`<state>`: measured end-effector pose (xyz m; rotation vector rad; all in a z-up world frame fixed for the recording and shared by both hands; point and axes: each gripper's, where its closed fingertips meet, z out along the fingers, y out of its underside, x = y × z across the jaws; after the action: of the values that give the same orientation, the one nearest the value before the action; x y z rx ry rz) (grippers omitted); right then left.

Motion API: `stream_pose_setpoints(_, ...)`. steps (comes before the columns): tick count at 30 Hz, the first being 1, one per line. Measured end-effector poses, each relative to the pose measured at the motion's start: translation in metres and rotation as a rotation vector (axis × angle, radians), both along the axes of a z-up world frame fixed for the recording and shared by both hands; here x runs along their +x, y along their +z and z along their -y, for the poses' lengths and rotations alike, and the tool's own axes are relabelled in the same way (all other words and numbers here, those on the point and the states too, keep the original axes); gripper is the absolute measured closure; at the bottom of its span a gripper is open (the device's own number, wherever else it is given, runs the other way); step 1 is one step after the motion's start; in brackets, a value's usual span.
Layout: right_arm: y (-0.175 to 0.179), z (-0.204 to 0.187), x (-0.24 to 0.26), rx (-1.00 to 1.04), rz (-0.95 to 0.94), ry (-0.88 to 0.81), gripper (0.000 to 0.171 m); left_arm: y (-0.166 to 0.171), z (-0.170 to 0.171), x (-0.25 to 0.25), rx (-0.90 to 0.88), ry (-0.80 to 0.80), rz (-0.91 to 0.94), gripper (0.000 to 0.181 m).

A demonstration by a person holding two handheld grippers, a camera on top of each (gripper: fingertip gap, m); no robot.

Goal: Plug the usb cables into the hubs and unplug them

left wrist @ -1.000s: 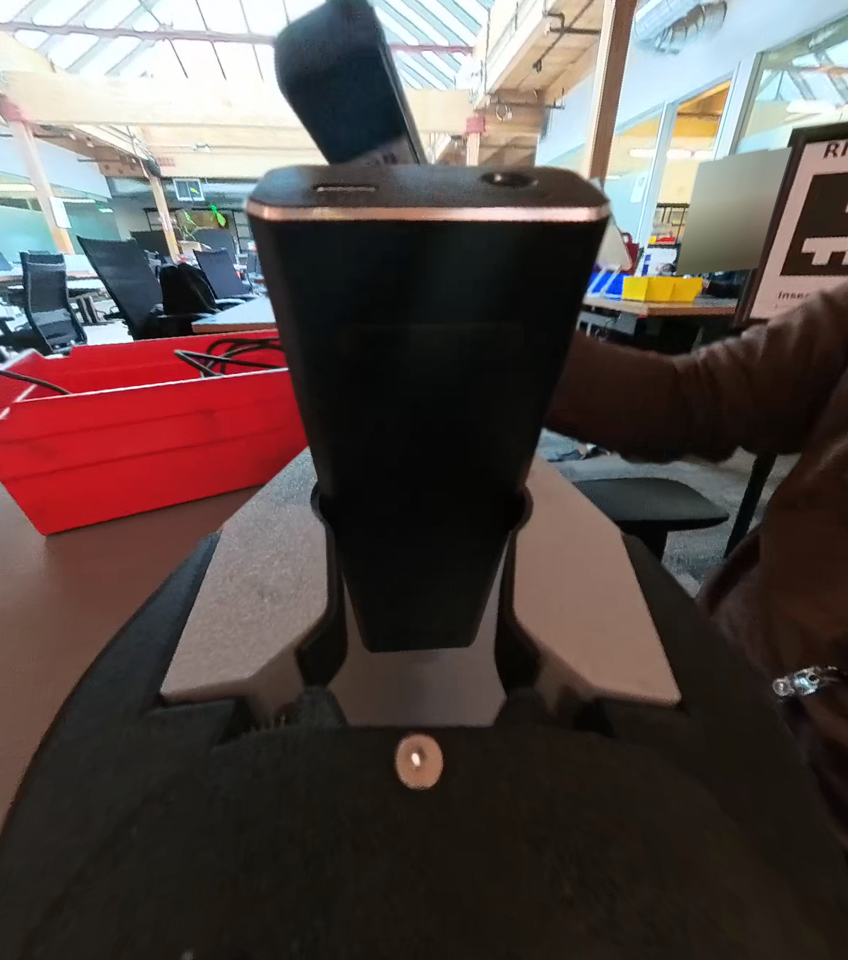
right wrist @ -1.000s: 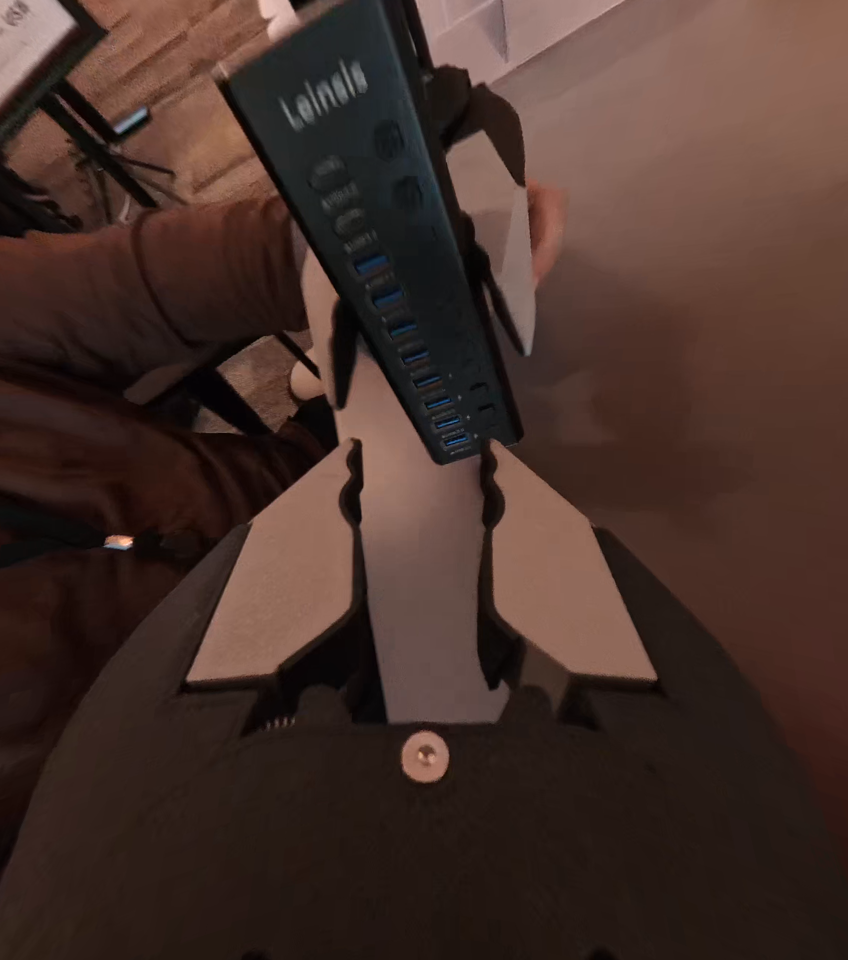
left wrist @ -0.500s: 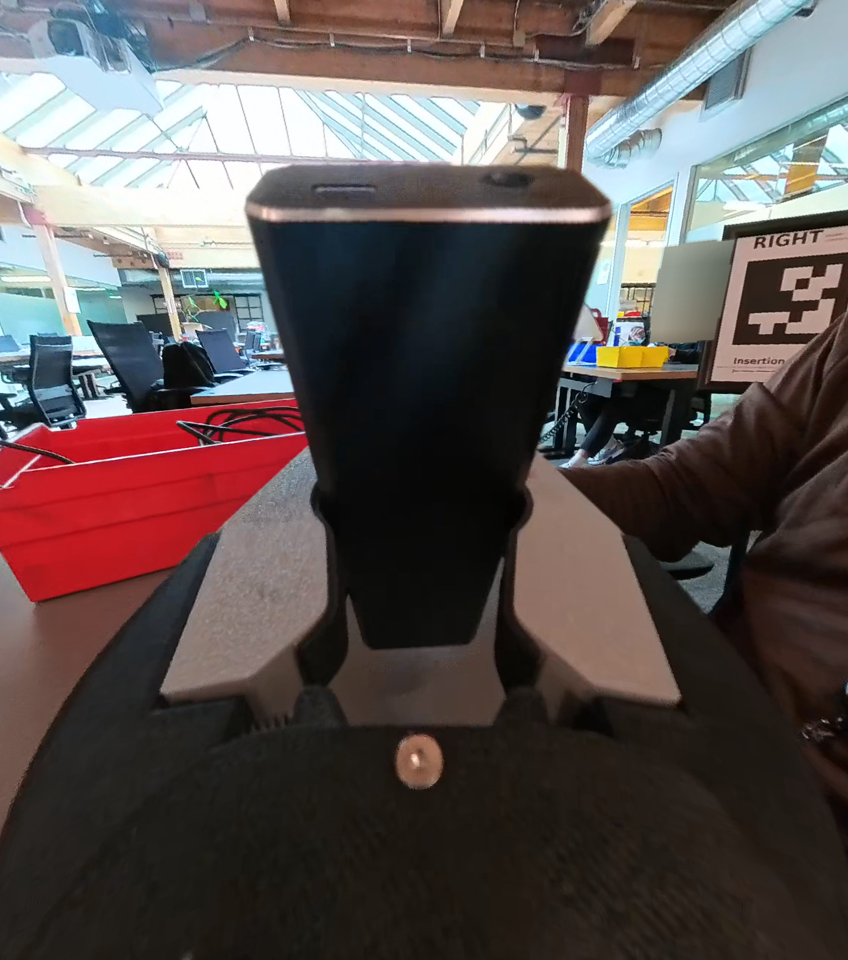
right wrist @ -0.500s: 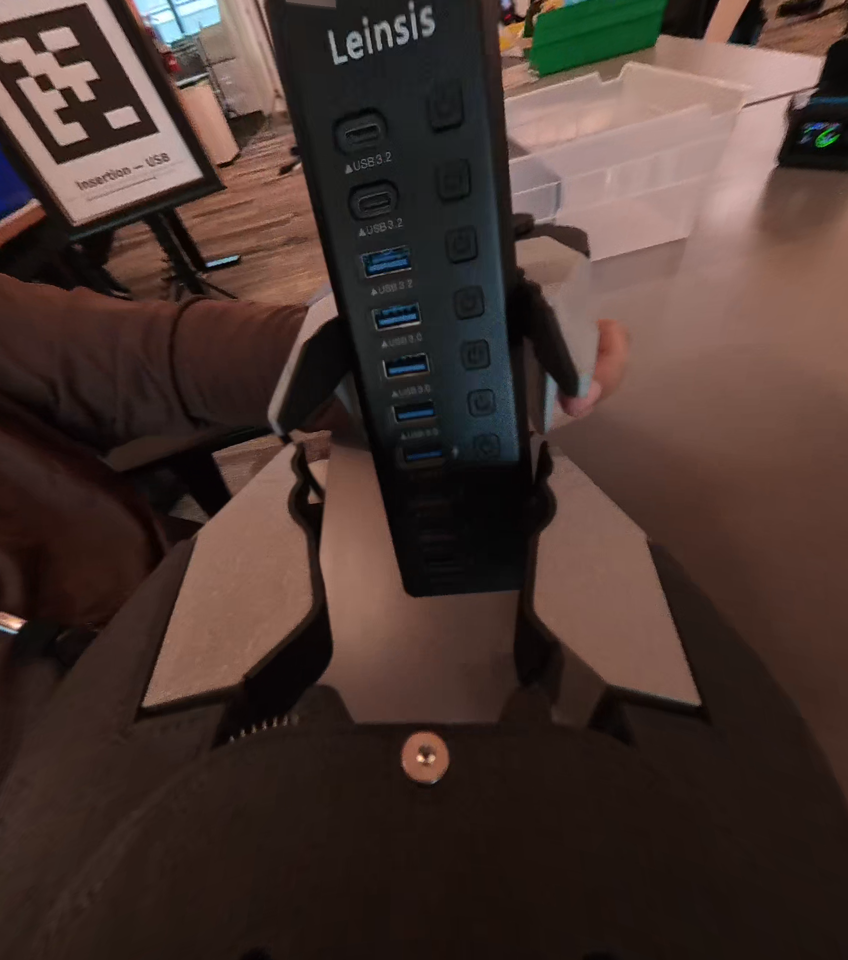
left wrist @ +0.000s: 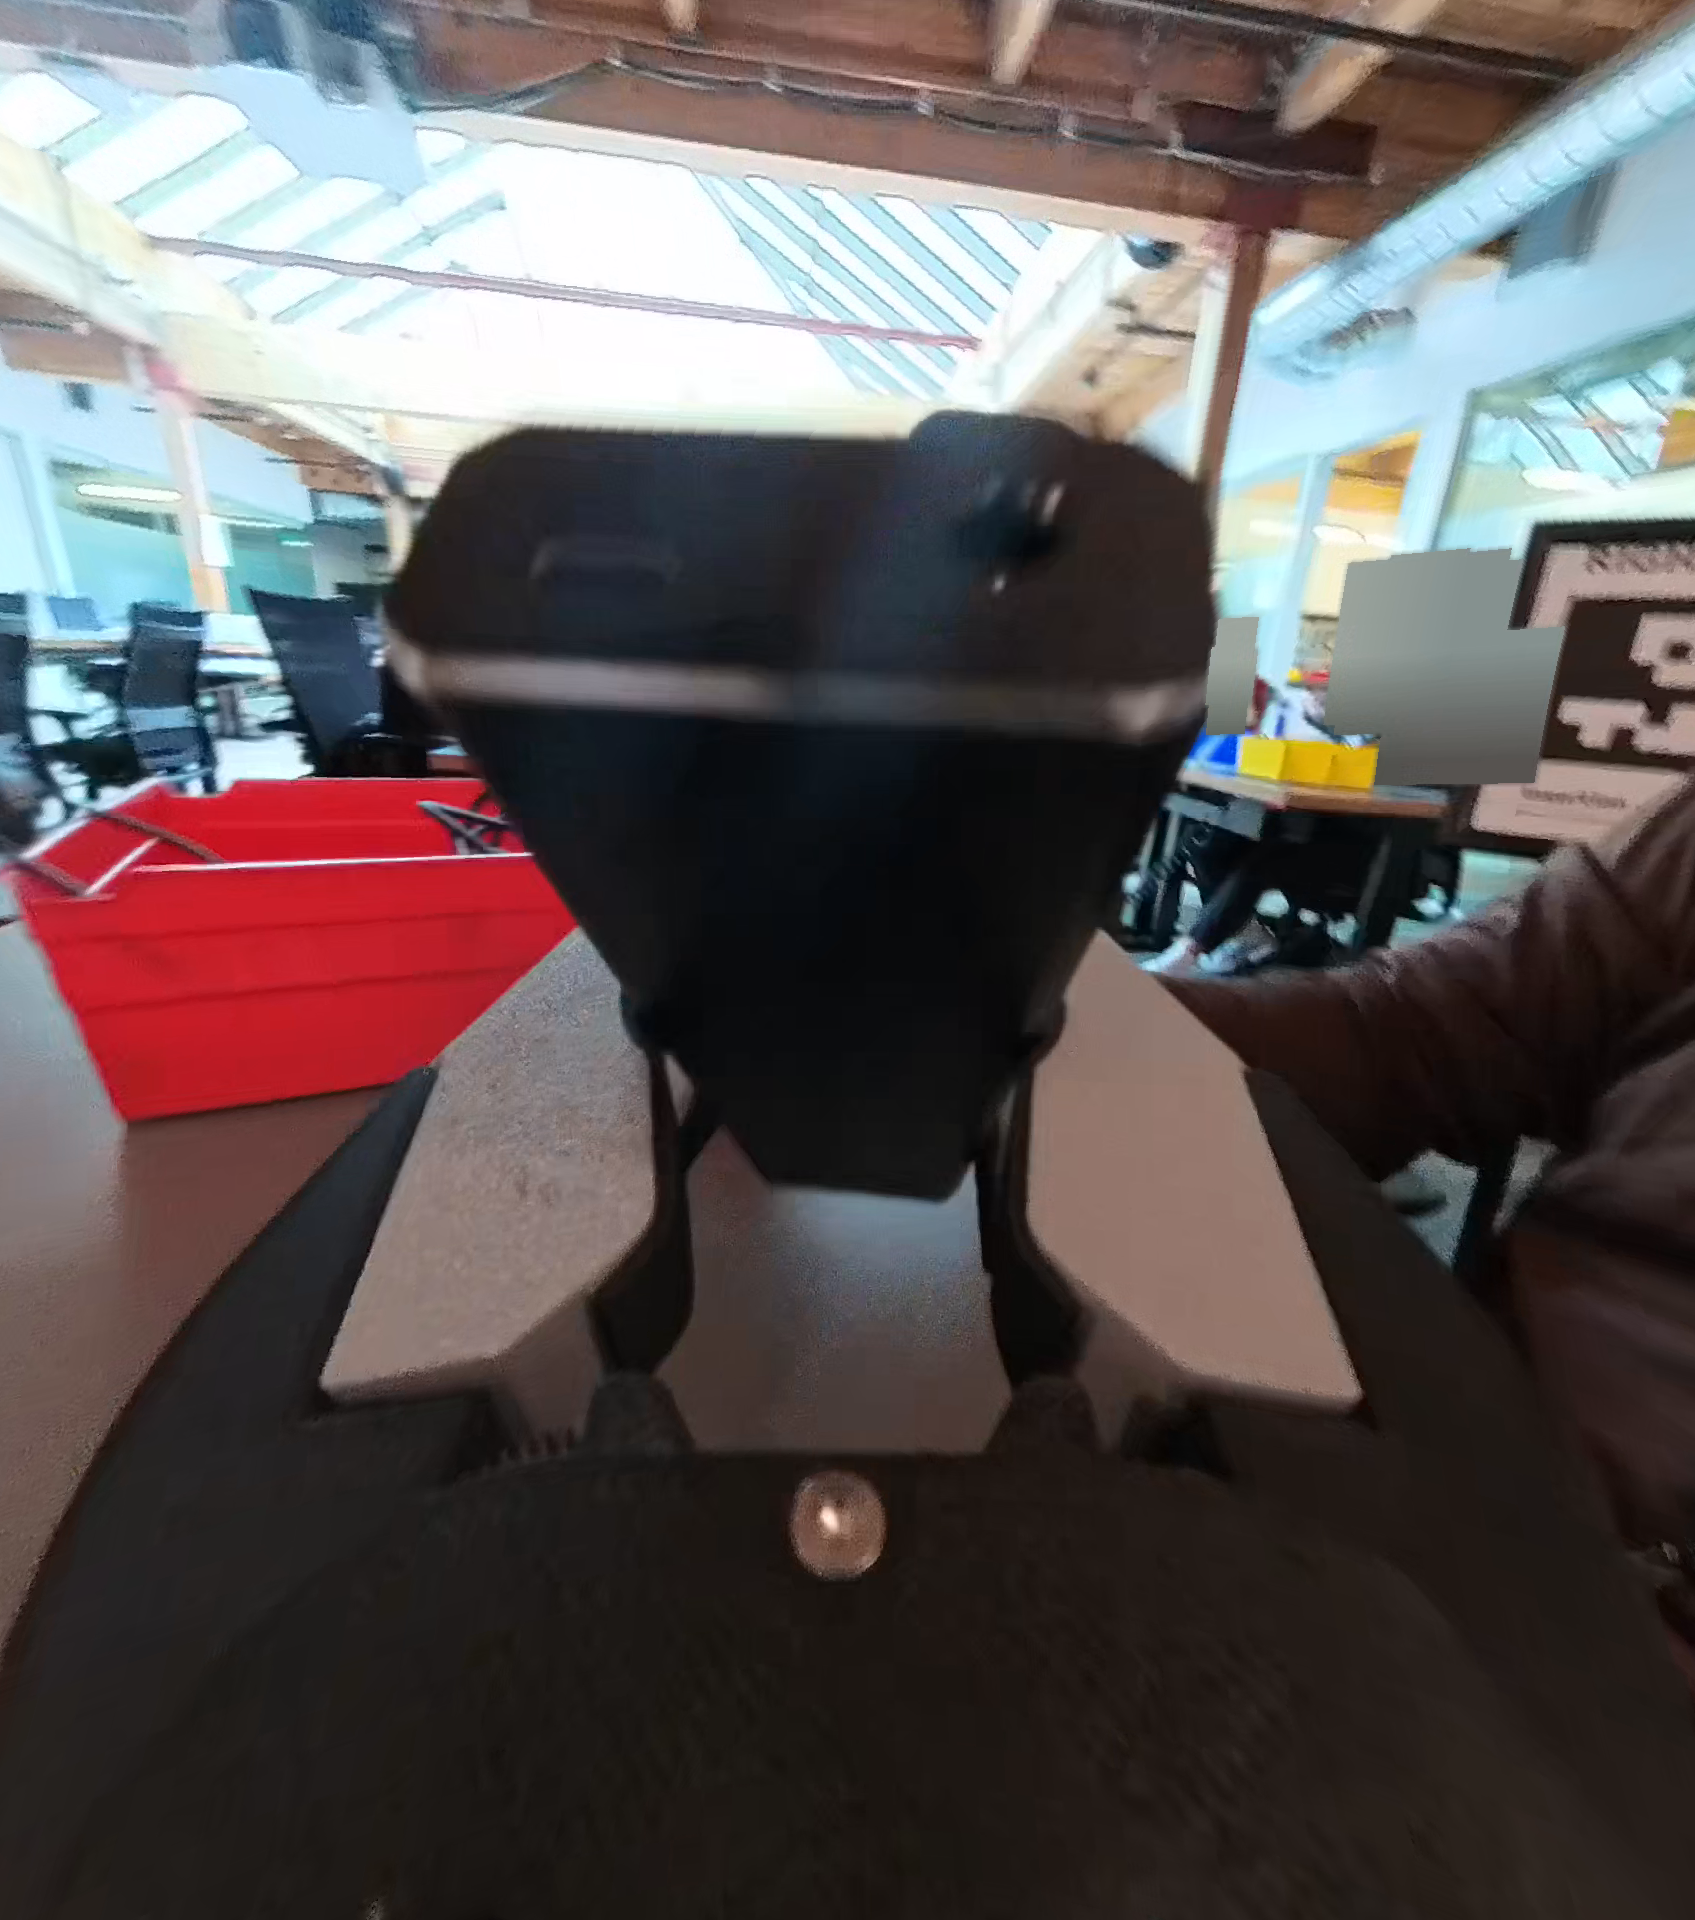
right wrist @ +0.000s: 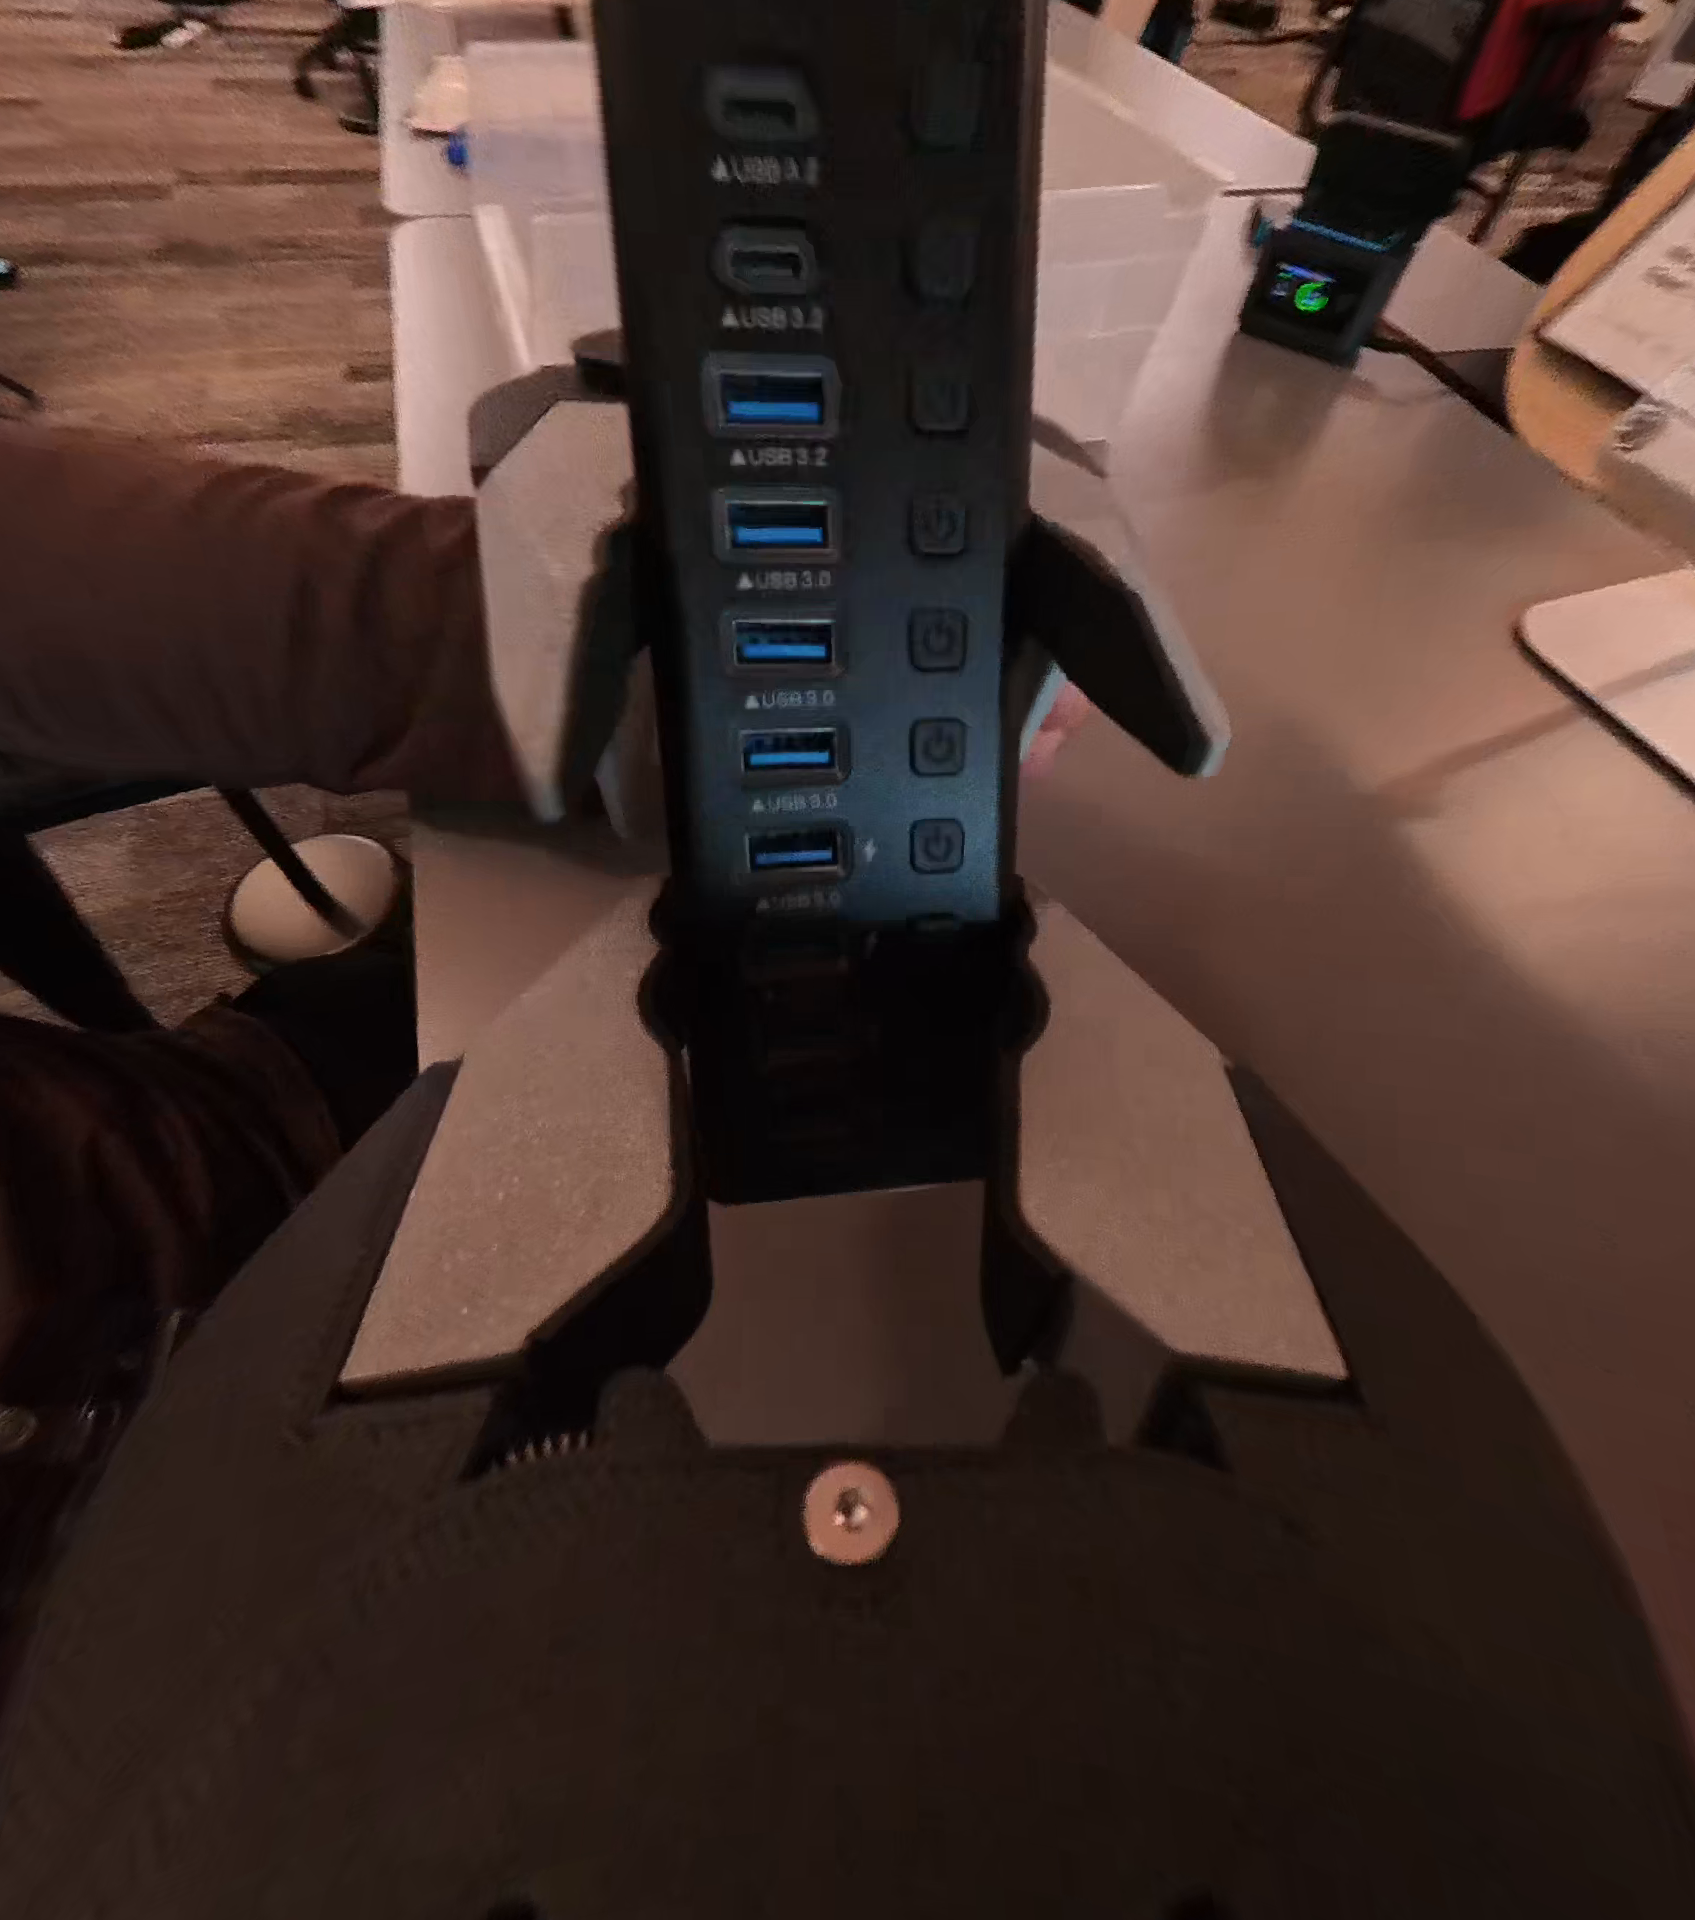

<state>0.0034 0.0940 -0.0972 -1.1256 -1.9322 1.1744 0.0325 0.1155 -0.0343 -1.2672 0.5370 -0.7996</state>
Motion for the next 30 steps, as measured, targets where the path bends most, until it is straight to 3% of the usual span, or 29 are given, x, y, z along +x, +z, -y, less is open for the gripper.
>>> stream_pose_setpoints(5,0.014,-0.038,0.014,0.057,0.018,-0.151,0.112,0.015,-0.01,-0.036,-0.004,0.12,0.153,0.12)
stream_pose_setpoints(11,0.066,-0.134,0.04,0.342,0.003,-0.478,0.112,0.018,-0.016,-0.069,0.012,0.291,0.215,0.143)
stream_pose_setpoints(15,0.114,-0.206,0.061,0.503,0.021,-0.653,0.112,0.0,-0.029,-0.071,-0.052,0.384,0.103,0.153)
stream_pose_setpoints(19,0.133,-0.269,0.075,0.723,0.146,-0.74,0.112,-0.033,-0.041,-0.045,-0.108,0.417,-0.164,0.152)
stream_pose_setpoints(23,0.13,-0.313,0.089,1.055,0.35,-0.696,0.112,-0.039,-0.042,-0.034,-0.12,0.389,-0.223,0.15)
stream_pose_setpoints(30,0.091,-0.359,0.094,1.53,0.706,-0.43,0.112,-0.042,-0.044,-0.034,-0.155,0.391,-0.211,0.148)
